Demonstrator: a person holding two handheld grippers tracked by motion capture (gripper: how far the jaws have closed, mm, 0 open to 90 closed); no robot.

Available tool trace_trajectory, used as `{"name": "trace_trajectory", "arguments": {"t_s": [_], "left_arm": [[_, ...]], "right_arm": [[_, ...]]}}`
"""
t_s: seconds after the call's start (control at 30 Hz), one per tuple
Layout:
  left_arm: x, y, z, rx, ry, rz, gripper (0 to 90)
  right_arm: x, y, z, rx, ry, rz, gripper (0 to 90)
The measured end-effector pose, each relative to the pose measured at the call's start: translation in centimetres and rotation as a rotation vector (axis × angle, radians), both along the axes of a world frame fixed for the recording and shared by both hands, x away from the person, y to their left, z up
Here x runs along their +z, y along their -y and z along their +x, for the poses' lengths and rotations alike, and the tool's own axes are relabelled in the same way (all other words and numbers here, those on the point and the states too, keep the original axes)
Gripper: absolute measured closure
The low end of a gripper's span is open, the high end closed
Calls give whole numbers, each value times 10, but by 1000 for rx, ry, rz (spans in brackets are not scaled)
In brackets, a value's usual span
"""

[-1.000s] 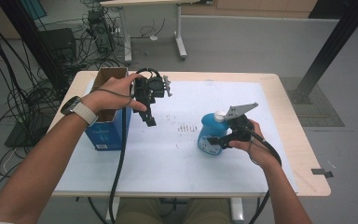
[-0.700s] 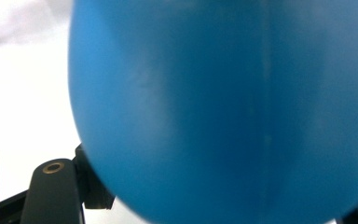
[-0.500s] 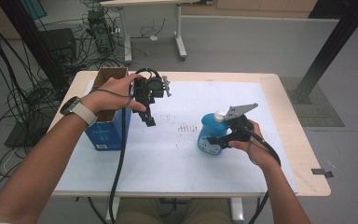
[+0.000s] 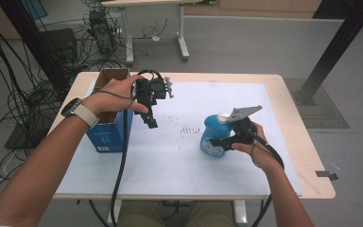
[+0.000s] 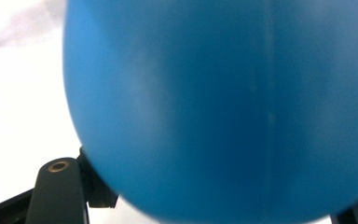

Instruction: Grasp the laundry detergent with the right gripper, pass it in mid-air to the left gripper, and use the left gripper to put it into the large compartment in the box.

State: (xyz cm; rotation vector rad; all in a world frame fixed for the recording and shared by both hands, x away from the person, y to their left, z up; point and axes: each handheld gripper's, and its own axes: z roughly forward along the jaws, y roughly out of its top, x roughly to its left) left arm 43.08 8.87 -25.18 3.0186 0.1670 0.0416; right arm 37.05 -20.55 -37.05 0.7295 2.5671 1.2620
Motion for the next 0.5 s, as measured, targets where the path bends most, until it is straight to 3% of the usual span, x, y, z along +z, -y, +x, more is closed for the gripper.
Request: {"name": "trace_trajectory", "arguments": {"t_s": [0.5], "left_arm": [[-1,1,0,-1,-3,0,95]], "right_arm": [[-4,-1,-1,-2,1,8,270]]}}
